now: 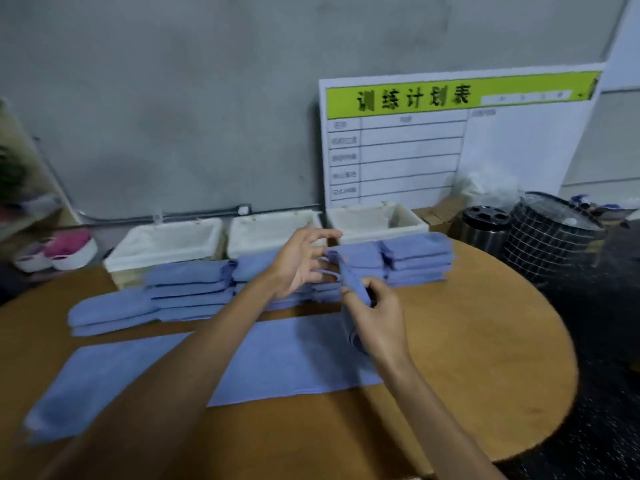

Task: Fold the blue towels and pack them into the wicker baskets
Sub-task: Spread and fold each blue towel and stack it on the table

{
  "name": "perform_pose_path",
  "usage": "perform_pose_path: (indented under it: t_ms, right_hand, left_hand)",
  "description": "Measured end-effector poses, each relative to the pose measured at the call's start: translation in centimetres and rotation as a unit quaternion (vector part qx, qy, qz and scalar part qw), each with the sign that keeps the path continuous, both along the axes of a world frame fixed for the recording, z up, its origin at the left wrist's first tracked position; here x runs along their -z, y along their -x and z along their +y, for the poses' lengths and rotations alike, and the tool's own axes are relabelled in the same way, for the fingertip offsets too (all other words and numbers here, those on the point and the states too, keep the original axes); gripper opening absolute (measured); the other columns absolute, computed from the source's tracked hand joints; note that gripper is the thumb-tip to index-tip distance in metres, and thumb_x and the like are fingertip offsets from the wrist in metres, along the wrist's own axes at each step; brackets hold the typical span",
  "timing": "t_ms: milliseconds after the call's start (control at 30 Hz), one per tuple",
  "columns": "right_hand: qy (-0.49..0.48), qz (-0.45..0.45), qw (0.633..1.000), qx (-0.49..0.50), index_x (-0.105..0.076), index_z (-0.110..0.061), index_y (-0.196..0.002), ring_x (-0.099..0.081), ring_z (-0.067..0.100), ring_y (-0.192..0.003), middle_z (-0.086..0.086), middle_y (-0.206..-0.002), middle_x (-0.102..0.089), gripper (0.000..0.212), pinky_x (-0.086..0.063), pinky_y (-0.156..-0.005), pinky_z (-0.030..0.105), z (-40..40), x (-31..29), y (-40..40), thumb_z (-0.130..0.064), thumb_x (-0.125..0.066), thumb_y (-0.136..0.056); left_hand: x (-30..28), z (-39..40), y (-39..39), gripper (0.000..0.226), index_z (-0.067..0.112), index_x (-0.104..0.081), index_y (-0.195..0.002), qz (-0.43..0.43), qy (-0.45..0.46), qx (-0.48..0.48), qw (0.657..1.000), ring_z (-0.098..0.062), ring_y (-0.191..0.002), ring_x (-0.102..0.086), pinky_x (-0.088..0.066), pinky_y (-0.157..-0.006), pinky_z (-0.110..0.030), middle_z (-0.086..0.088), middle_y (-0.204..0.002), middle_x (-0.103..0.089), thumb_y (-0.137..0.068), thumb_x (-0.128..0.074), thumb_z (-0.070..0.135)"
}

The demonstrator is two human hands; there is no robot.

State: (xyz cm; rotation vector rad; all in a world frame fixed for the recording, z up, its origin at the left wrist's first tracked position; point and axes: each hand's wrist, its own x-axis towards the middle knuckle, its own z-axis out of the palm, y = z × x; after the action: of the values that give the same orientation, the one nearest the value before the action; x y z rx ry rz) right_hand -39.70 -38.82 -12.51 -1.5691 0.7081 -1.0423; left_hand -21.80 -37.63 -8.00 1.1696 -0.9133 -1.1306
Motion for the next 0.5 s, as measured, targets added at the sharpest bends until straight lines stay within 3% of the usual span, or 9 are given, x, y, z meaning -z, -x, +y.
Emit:
perform_pose_path:
  t_ms: [67,167,300,500]
  right_hand:
    - [0.005,0.005,1.000,-0.029,-0.048,-0.010,-0.070,-0.042,0.021,-0.052,-0.002,-0.055,-0.042,0.025,-0.033,-0.050,0.034,2.7,-0.7,-3.3,-0.015,-0.064,-0.089]
    - [0.024,0.007,0.997,-0.073,-0.043,-0.013,-0.067,-0.038,0.017,-0.053,-0.003,-0.055,-0.037,0.030,-0.031,-0.051,0.032,7.0,-1.8,-8.0,-0.017,-0.063,-0.088]
    - [0.043,0.002,0.992,-0.122,-0.037,-0.010,-0.068,-0.029,0.011,-0.057,-0.004,-0.058,-0.030,0.031,-0.027,-0.053,0.028,12.7,-2.7,-13.6,-0.012,-0.062,-0.088]
    - [0.046,0.004,0.980,-0.195,-0.038,0.002,-0.073,-0.031,0.011,-0.056,0.006,-0.063,-0.034,0.030,-0.028,-0.051,0.023,20.0,-2.0,-20.8,-0.010,-0.061,-0.088]
  left_hand:
    - [-0.6,3.9,-3.5,0.067,0.013,-0.060,-0.125,0.023,-0.003,-0.031,0.999,-0.030,-0.085,-0.065,-0.057,-0.077,-0.039,-0.021,-0.102,-0.065,-0.102,-0.019,0.060]
    - [-1.3,9.5,-8.1,0.079,0.013,-0.061,-0.124,0.017,-0.007,-0.071,0.997,-0.031,-0.088,-0.063,-0.057,-0.078,-0.038,-0.023,-0.103,-0.065,-0.097,-0.014,0.071]
    - [-2.1,16.4,-13.2,0.082,0.013,-0.059,-0.127,-0.011,0.000,-0.104,0.995,-0.030,-0.087,-0.064,-0.054,-0.077,-0.038,-0.019,-0.098,-0.069,-0.096,-0.010,0.072]
    - [-2.2,25.0,-19.2,0.082,0.013,-0.060,-0.124,-0.050,-0.017,-0.161,0.985,-0.024,-0.074,-0.061,-0.048,-0.071,-0.035,-0.018,-0.092,-0.069,-0.096,-0.008,0.071]
